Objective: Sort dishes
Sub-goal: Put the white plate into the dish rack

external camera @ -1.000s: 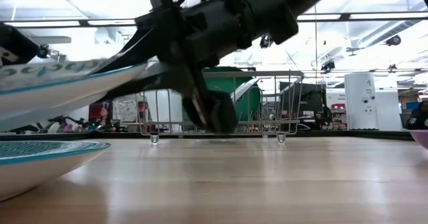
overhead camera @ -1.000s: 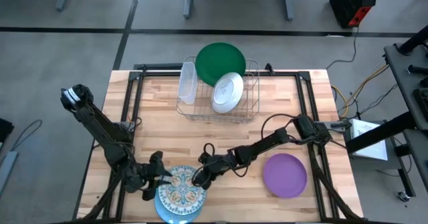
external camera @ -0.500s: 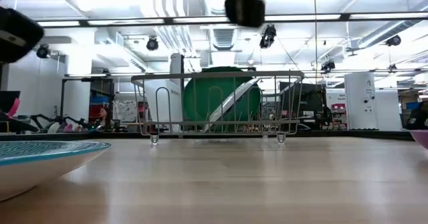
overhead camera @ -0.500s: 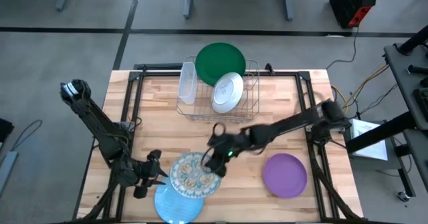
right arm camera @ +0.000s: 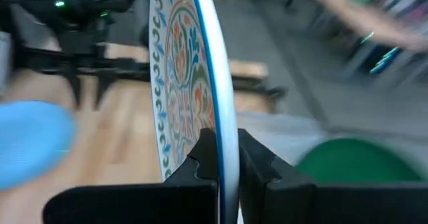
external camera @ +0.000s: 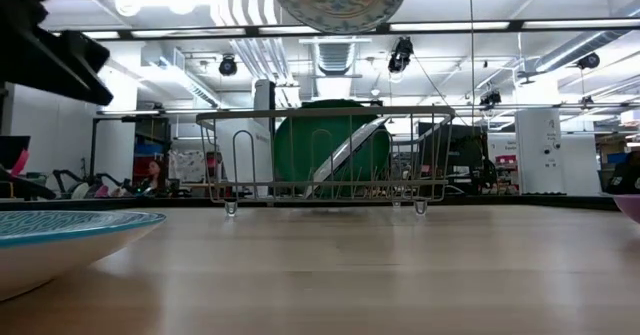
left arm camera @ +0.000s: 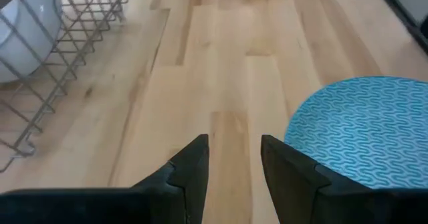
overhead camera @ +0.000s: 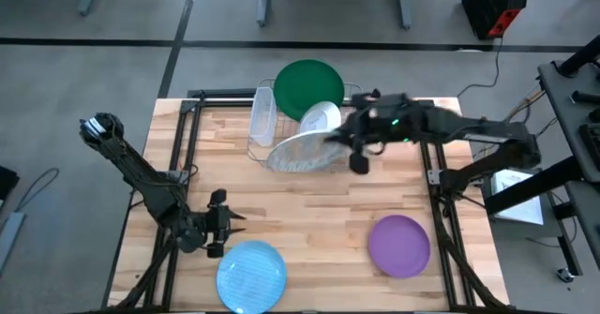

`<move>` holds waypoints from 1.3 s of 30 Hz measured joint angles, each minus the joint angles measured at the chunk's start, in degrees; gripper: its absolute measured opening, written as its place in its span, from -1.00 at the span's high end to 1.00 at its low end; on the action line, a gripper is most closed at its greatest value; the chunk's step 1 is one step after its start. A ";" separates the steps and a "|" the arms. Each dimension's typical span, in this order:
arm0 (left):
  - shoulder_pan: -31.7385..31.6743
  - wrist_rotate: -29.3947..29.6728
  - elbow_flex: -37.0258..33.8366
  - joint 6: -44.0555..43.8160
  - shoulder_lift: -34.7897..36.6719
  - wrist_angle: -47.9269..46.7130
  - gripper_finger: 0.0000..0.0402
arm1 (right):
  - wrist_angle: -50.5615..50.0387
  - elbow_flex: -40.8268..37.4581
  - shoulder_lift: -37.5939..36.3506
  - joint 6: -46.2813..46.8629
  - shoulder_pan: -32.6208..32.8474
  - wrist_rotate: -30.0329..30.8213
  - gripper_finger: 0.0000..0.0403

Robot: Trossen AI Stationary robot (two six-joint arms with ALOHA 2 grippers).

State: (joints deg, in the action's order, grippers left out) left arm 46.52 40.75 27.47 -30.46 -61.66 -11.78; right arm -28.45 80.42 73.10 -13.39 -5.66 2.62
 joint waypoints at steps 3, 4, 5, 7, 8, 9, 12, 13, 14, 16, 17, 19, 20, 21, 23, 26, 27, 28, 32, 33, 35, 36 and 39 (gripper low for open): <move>-2.73 -3.12 -1.70 1.69 -0.35 2.98 0.38 | 0.03 0.00 -2.20 -5.57 -3.26 2.07 0.96; -3.93 -5.35 -2.22 2.98 -0.73 4.48 0.39 | 0.03 0.00 -2.49 -6.34 -4.38 2.76 0.96; -5.16 -8.97 -2.69 5.11 -1.17 6.44 0.41 | -0.02 0.00 -2.52 -6.47 -5.56 3.38 0.96; -7.34 -17.88 -3.19 11.07 -1.72 9.12 0.42 | -0.21 0.00 -2.45 -6.62 -7.55 3.67 0.96; -8.13 -22.79 -3.19 14.00 -1.85 10.12 0.42 | -0.27 0.00 -2.40 -6.62 -8.50 3.65 0.96; -8.77 -26.53 -3.08 16.07 -1.84 10.75 0.43 | -0.21 0.00 -2.24 -6.59 -9.17 3.52 0.96; -9.86 -32.89 -2.03 17.30 -1.78 10.76 0.43 | -0.37 -0.02 -2.06 -5.44 -10.58 2.90 0.96; -9.92 -33.99 -1.99 16.79 -2.01 10.72 0.43 | -0.41 -0.02 -1.88 -5.28 -10.68 2.91 0.96; -9.84 -34.64 -1.99 16.35 -2.44 10.58 0.43 | -0.44 -0.02 -1.84 -5.31 -10.70 2.93 0.96; -9.76 -35.06 -2.00 15.38 -3.74 10.42 0.45 | -0.93 -0.02 -1.84 -6.05 -10.68 2.93 0.96; -9.79 -35.08 -2.00 15.11 -4.41 10.60 0.48 | -1.17 -0.02 -1.84 -6.53 -10.64 2.92 0.96; -9.79 -35.04 -2.00 14.01 -6.48 12.05 0.62 | -1.39 -0.02 -1.84 -6.69 -10.64 2.84 0.96; -9.79 -35.05 -2.00 13.27 -7.43 12.32 0.72 | -1.41 -0.02 -1.84 -6.68 -10.64 2.76 0.96; -9.80 -35.06 -2.00 12.19 -8.34 12.64 0.83 | -1.44 -0.02 -1.82 -6.70 -10.64 2.75 0.96; -9.86 -35.07 -2.00 9.10 -9.93 13.62 0.95 | -1.43 -0.02 -1.82 -6.81 -10.64 2.88 0.96; -9.79 -36.09 -2.00 4.28 -12.90 14.72 0.96 | -1.44 -0.02 -1.82 -7.23 -10.64 2.90 0.96; -9.81 -37.05 -2.00 3.20 -13.91 16.12 0.98 | -1.44 -0.02 -1.82 -7.42 -10.64 2.90 0.96; -9.83 -38.17 -2.00 2.35 -14.93 17.84 0.99 | -1.44 -0.02 -1.82 -7.59 -10.64 2.90 0.96; -9.81 -39.49 -2.00 1.44 -18.82 21.78 1.00 | -1.62 -0.02 -1.82 -8.02 -10.64 2.90 0.96; -9.86 -39.47 -2.00 1.33 -19.55 22.03 1.00 | -1.75 -0.02 -1.82 -8.26 -10.64 2.89 0.96; -10.18 -38.87 -2.00 0.94 -21.01 21.38 1.00 | -1.85 -0.02 -1.82 -8.77 -10.64 2.91 0.96; -10.42 -38.56 -2.00 0.62 -21.73 21.17 1.00 | -1.97 -0.02 -1.82 -9.01 -10.64 2.93 0.96; -11.35 -38.28 -1.99 -0.66 -23.49 21.15 1.00 | -3.38 -0.02 -1.82 -10.78 -10.64 2.94 0.96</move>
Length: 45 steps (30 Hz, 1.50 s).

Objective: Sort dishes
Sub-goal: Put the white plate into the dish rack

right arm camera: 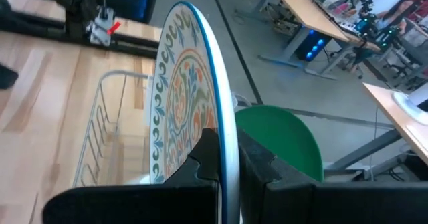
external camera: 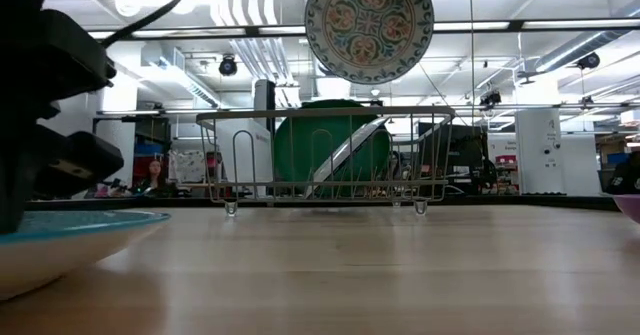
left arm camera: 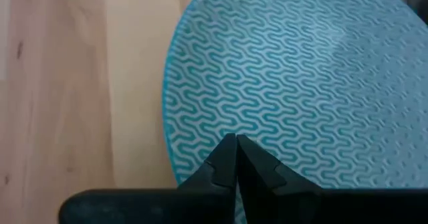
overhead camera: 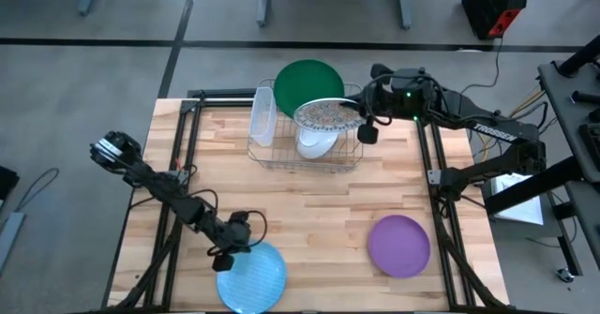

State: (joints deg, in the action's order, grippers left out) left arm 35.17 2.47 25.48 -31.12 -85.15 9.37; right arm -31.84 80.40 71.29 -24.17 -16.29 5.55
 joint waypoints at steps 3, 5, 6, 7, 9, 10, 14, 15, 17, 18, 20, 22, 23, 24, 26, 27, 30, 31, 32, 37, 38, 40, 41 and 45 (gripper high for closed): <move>-0.67 0.03 -0.13 -0.67 -0.70 0.14 1.00 | -1.30 -0.04 0.00 -1.62 0.00 0.10 0.96; -1.10 0.13 -0.16 -0.51 -0.65 -0.13 1.00 | -1.46 -0.04 0.00 -3.19 0.00 0.12 0.96; -1.39 0.63 -0.19 -0.29 -0.43 -0.53 1.00 | -1.46 -0.04 0.00 -4.53 0.00 0.13 0.96; -1.70 1.36 -0.22 0.03 -0.17 -1.10 1.00 | -1.45 -0.04 -0.04 -6.42 0.00 0.16 0.96; -2.40 2.78 -0.27 0.40 0.51 -2.53 1.00 | -1.44 -0.04 -0.17 -11.13 0.00 0.18 0.96; -2.75 3.35 -0.29 0.44 0.93 -3.42 1.00 | -1.44 -0.04 -0.20 -14.12 0.00 0.21 0.96; -3.80 4.93 -0.40 0.57 2.89 -6.47 1.00 | -1.44 -0.04 -0.24 -23.09 0.00 0.61 0.96; -3.96 5.14 -0.48 0.57 3.38 -7.10 1.00 | -1.44 -0.04 -0.24 -23.96 0.00 0.61 0.96; -4.14 6.28 -0.51 0.57 4.33 -8.53 1.00 | -1.40 -0.04 -0.24 -24.91 0.00 0.60 0.96; -4.14 7.33 -0.51 0.48 4.80 -9.56 1.00 | -1.42 -0.04 -0.24 -25.04 0.00 0.62 0.96; -4.16 10.11 -0.51 0.34 5.82 -12.21 1.00 | -1.48 -0.04 -0.24 -25.12 0.00 0.58 0.96; -4.22 14.10 -0.32 -0.66 6.86 -16.70 1.00 | -2.26 -0.04 -0.25 -27.02 0.00 0.58 0.96; -4.32 16.07 -0.15 -1.31 7.38 -19.26 1.00 | -3.08 -0.04 -0.28 -29.31 0.00 0.58 0.96; -4.38 18.03 -0.04 -1.82 7.87 -21.63 1.00 | -4.02 -0.04 -0.28 -32.38 0.00 0.58 0.96; -4.47 20.93 0.02 -2.49 9.07 -25.17 1.00 | -6.43 -0.04 -0.29 -39.78 0.00 0.82 0.96; -4.47 21.73 0.00 -2.60 9.74 -26.08 1.00 | -7.37 -0.06 -0.33 -43.13 0.02 1.53 0.96; -4.47 23.07 -0.27 -2.46 12.32 -27.27 1.00 | -8.54 -0.09 -0.64 -50.98 0.04 4.74 0.96; -4.47 23.69 -0.24 -2.45 13.32 -26.98 1.00 | -8.78 -0.09 -0.75 -52.97 0.04 5.80 0.96; -4.47 24.20 -0.19 -2.44 14.36 -26.68 1.00 | -9.03 -0.08 -0.88 -54.88 0.04 6.97 0.96; -4.47 26.59 -0.14 -0.46 19.67 -26.33 1.00 | -13.20 -0.09 -1.65 -64.55 0.04 10.42 0.96; -4.45 26.95 -0.09 0.23 20.82 -26.22 1.00 | -13.84 -0.07 -1.91 -65.78 0.04 11.19 0.96; -4.45 28.00 -0.09 1.61 22.89 -26.31 1.00 | -15.27 -0.07 -2.46 -65.77 0.04 12.46 0.96; -4.45 28.90 -0.09 2.40 23.99 -26.16 1.00 | -16.58 -0.07 -2.84 -65.57 0.04 12.34 0.96; -4.48 36.56 -0.03 6.39 28.03 -24.73 1.00 | -23.57 -0.07 -4.15 -65.47 0.00 8.47 0.96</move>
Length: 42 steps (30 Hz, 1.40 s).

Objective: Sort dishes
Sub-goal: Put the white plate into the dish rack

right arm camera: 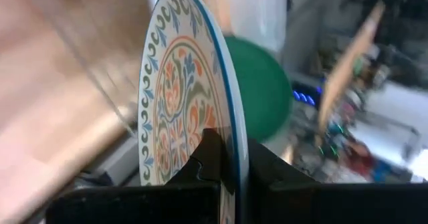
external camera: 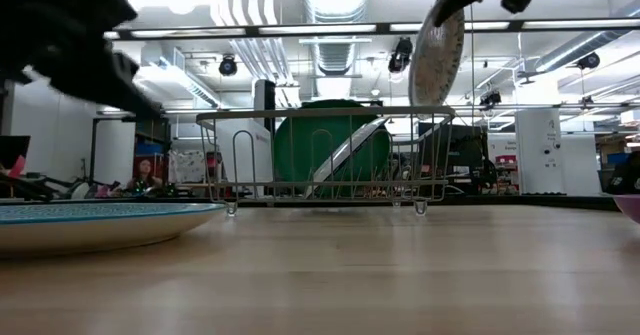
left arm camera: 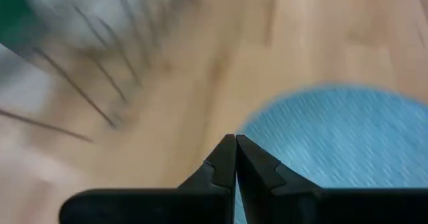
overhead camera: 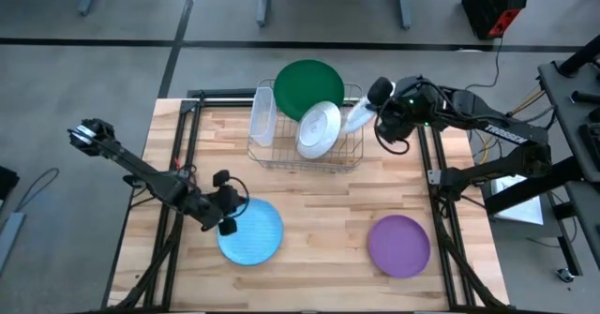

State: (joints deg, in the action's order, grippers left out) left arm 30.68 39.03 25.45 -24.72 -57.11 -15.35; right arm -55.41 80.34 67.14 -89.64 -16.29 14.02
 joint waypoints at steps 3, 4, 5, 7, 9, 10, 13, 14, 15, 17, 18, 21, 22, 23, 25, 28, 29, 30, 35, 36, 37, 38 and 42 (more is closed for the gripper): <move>-0.53 5.97 1.05 5.00 2.47 0.88 1.00 | -1.93 0.00 -0.54 -0.01 0.00 -6.67 0.96; -0.83 7.31 1.82 6.92 3.07 0.92 1.00 | -1.82 0.00 -0.65 -0.37 0.00 -9.04 0.96; -1.17 8.57 2.72 8.98 3.59 1.00 1.00 | -1.60 0.00 -0.68 -1.40 0.00 -10.83 0.96; -1.89 10.89 4.57 12.92 4.18 1.26 1.00 | -1.45 0.00 -0.66 -6.78 0.07 -12.76 0.96; -2.48 13.64 6.56 16.54 4.32 1.22 1.00 | -1.47 0.00 -0.66 -11.76 0.03 -13.03 0.96; -2.69 14.96 7.57 18.18 4.34 1.24 1.00 | -1.47 0.00 -0.66 -13.67 -0.01 -12.99 0.96; -2.85 18.34 10.19 22.11 4.34 1.20 1.00 | -1.86 0.00 -0.34 -17.78 -0.26 -12.89 0.96; -2.85 19.11 10.87 22.82 4.34 1.20 1.00 | -2.28 0.00 -0.09 -18.99 -0.55 -13.10 0.96; -2.85 20.07 11.56 23.41 4.34 1.19 1.00 | -2.67 -0.03 0.24 -20.34 -1.00 -14.05 0.96; -2.85 21.08 12.68 24.25 4.34 1.19 1.00 | -2.71 -0.28 1.23 -22.20 -2.57 -17.52 0.96; -2.85 21.32 13.07 24.45 4.33 1.14 1.00 | -2.75 -0.44 1.85 -22.94 -3.49 -18.54 0.96; -2.85 21.98 13.57 24.52 4.27 1.08 1.00 | -3.56 -0.93 3.67 -23.64 -5.98 -18.59 0.96; -2.85 21.98 13.57 24.52 4.27 0.98 1.00 | -3.58 -0.96 4.19 -24.14 -6.83 -18.51 0.96; -2.85 21.98 13.54 24.52 4.27 0.99 1.00 | -3.32 -0.96 4.71 -24.75 -7.73 -18.45 0.96; -2.85 22.01 13.36 24.41 4.27 0.99 1.00 | -3.02 -0.96 5.84 -25.62 -9.17 -18.46 0.96; -2.85 22.02 13.07 24.01 4.13 1.02 1.00 | -3.25 -0.96 7.80 -26.05 -11.01 -19.14 0.96; -2.85 22.03 12.97 23.78 4.14 1.02 1.00 | -3.22 -0.96 8.44 -26.23 -11.49 -19.77 0.96; -2.85 22.05 12.86 23.61 4.14 1.18 1.00 | -3.25 -0.96 9.08 -26.60 -11.93 -20.39 0.96; -2.85 22.16 12.23 22.65 4.14 1.18 1.00 | -3.67 -0.96 12.86 -27.25 -13.17 -20.76 0.96; -2.85 22.18 12.13 22.48 4.14 1.22 1.00 | -3.85 -0.96 13.54 -27.46 -13.35 -20.76 0.96; -2.85 22.25 12.01 22.23 4.14 1.22 1.00 | -3.92 -0.96 14.10 -27.68 -13.47 -20.76 0.96; -2.85 22.85 11.91 22.06 4.14 1.16 1.00 | -3.90 -0.96 14.72 -27.96 -13.51 -20.76 0.96; -2.88 25.00 11.42 20.70 4.14 1.13 1.00 | -3.87 -0.96 16.92 -28.99 -13.51 -20.74 0.96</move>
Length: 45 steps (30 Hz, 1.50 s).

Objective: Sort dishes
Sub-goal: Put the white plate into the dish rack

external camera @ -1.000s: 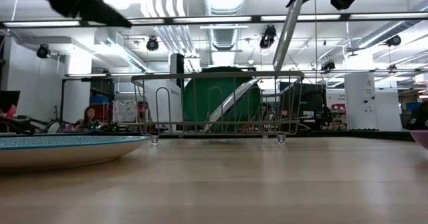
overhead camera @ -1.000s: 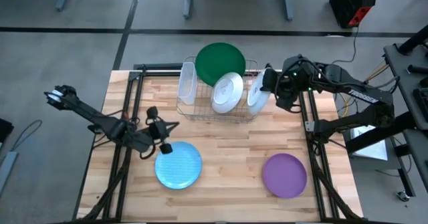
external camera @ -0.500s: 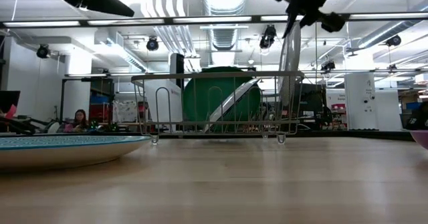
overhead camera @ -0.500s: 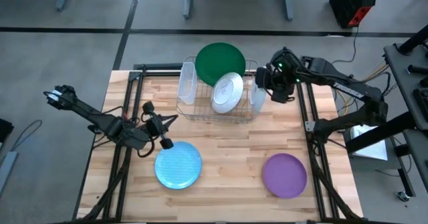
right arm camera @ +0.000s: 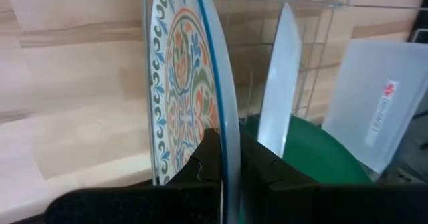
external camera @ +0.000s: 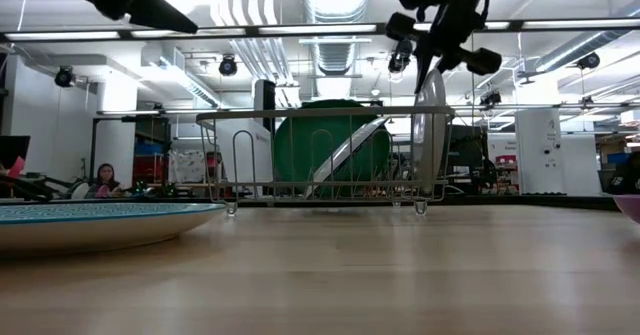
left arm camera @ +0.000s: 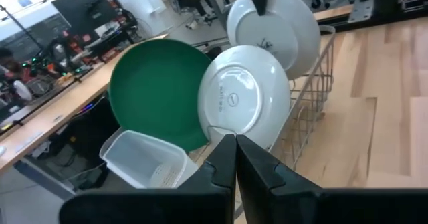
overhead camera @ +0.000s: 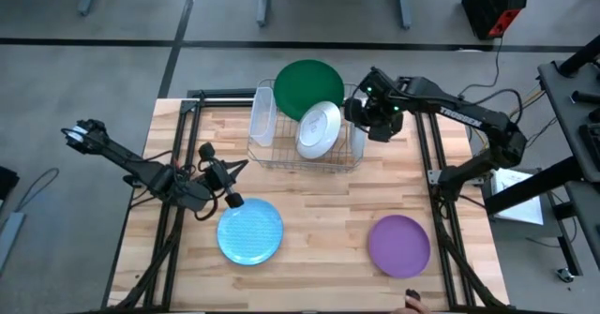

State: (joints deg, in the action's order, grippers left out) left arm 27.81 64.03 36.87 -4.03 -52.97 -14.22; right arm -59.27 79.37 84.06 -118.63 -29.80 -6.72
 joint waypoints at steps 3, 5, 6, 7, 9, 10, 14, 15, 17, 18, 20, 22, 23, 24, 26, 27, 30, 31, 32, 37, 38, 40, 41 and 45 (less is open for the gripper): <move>-0.08 0.04 -0.19 -0.49 0.00 -0.03 1.00 | 0.10 0.00 1.16 -0.02 -0.16 -0.04 0.96; -0.10 0.04 -0.26 -0.71 0.00 0.00 1.00 | 0.35 0.00 1.94 -0.02 -0.37 0.00 0.96; -0.13 0.04 -0.27 -0.85 0.00 -0.02 1.00 | 0.48 0.00 2.32 -0.01 -0.39 0.02 0.96; -0.15 0.04 -0.27 -0.97 0.00 0.02 1.00 | 0.55 0.00 2.62 -0.02 -0.48 0.03 0.96; -0.17 0.07 -0.27 -0.99 0.00 0.00 1.00 | 0.62 0.00 3.02 0.02 -0.60 0.13 0.96; -0.17 0.07 -0.27 -0.99 0.00 0.00 1.00 | 0.60 0.02 3.12 0.02 -0.64 0.15 0.96; -0.17 0.08 -0.27 -0.99 0.02 -0.03 1.00 | 0.63 0.04 3.33 1.59 -0.74 0.26 0.96; -0.17 0.09 -0.27 -0.99 0.02 -0.07 1.00 | 0.62 0.04 3.33 2.47 -0.75 0.22 0.96; -0.17 0.09 -0.27 -0.99 0.02 -0.09 1.00 | 0.56 0.04 3.22 4.22 -0.92 0.03 0.95; -0.23 0.11 -0.27 -0.99 0.02 -0.11 1.00 | 0.61 0.04 3.20 5.56 -0.96 -0.19 0.95; -0.40 0.15 -0.27 -0.99 0.03 -0.14 1.00 | 0.77 0.07 3.14 8.45 -0.96 -0.35 0.95; -0.79 0.83 -0.27 -0.99 0.09 -0.17 1.00 | 0.44 0.09 3.06 11.58 -0.94 -0.35 0.95; -0.98 1.32 -0.27 -0.97 0.11 -0.18 1.00 | 0.20 0.09 3.03 13.22 -0.95 -0.34 0.95; -1.13 1.57 -0.27 -0.94 0.13 -0.22 1.00 | 0.10 0.09 3.01 14.84 -0.96 -0.32 0.95; -1.41 1.60 -0.27 -0.52 0.19 -0.24 1.00 | 0.01 0.09 3.01 17.01 -0.96 -0.24 0.95; -1.49 1.60 -0.27 -0.31 0.20 -0.24 1.00 | 0.05 0.09 3.01 17.71 -0.96 -0.22 0.95; -1.79 1.60 -0.27 -0.03 0.22 -0.24 1.00 | 0.08 0.09 3.01 18.33 -0.96 -0.22 0.95; -1.83 1.61 -0.27 -0.03 0.22 -0.24 1.00 | 0.08 0.09 3.01 18.39 -0.96 -0.27 0.95; -1.83 1.62 -0.27 -0.03 0.24 -0.22 1.00 | 0.10 0.09 3.01 18.49 -0.96 -0.58 0.95; -1.83 1.60 -0.27 -0.07 0.24 -0.20 1.00 | 0.83 -0.03 3.01 22.02 -1.07 -3.00 0.82; -1.83 1.60 -0.27 -0.08 0.24 -0.20 1.00 | 1.32 -0.07 3.01 23.55 -1.07 -3.13 0.78; -1.83 1.62 -0.27 -0.09 0.24 -0.20 1.00 | 2.15 -0.13 3.01 26.40 -1.07 -3.40 0.69; -1.83 1.60 -0.27 -0.09 0.24 -0.20 1.00 | 2.54 -0.13 3.01 27.04 -1.09 -3.51 0.65; -1.98 1.60 -0.27 -0.09 0.24 -0.17 1.00 | 2.14 -0.11 3.01 27.24 -1.56 -3.69 0.52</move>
State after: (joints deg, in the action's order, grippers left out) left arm 25.83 65.63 36.60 -4.12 -52.73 -14.39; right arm -57.14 79.26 87.07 -91.39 -31.36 -10.41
